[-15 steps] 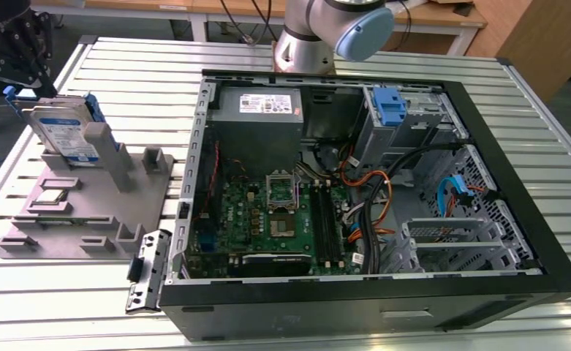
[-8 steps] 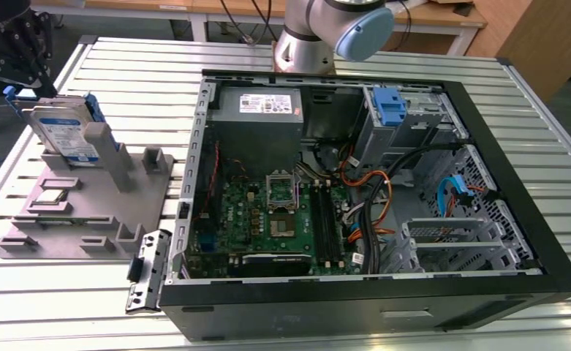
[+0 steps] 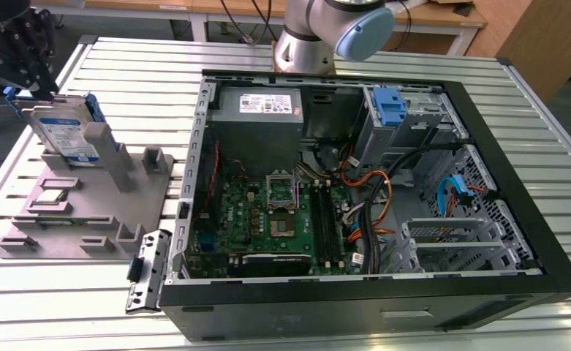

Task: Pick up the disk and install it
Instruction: 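Pick up the disk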

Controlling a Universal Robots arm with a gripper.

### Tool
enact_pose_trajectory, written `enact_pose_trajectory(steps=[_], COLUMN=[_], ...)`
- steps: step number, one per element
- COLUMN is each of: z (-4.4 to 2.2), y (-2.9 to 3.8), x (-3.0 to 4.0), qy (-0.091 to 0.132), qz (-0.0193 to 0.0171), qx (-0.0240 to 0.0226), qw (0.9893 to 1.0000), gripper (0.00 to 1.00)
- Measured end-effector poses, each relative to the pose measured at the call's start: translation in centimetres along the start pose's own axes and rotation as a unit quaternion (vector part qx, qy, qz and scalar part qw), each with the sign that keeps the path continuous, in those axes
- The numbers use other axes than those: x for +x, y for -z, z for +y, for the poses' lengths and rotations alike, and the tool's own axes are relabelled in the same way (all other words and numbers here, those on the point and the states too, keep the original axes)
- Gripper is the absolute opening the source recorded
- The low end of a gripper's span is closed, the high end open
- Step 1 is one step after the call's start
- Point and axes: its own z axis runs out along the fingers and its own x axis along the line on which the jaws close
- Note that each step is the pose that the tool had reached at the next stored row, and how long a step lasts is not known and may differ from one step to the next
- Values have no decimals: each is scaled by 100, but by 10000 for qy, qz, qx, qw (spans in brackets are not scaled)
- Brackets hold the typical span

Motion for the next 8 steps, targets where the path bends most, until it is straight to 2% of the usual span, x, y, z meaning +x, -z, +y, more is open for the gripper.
enact_pose_trajectory(steps=[1, 2, 4, 5, 7, 8], z=[0, 0, 0, 0, 0, 0], y=[0, 0, 0, 0, 0, 0], x=[0, 0, 0, 0, 0, 0], qy=[0, 0, 0, 0, 0, 0], qz=[0, 0, 0, 0, 0, -1], qx=[0, 0, 0, 0, 0, 0], qw=[10000, 10000, 10000, 10000, 10000, 10000], gripper=[29, 29, 41, 41, 53, 53])
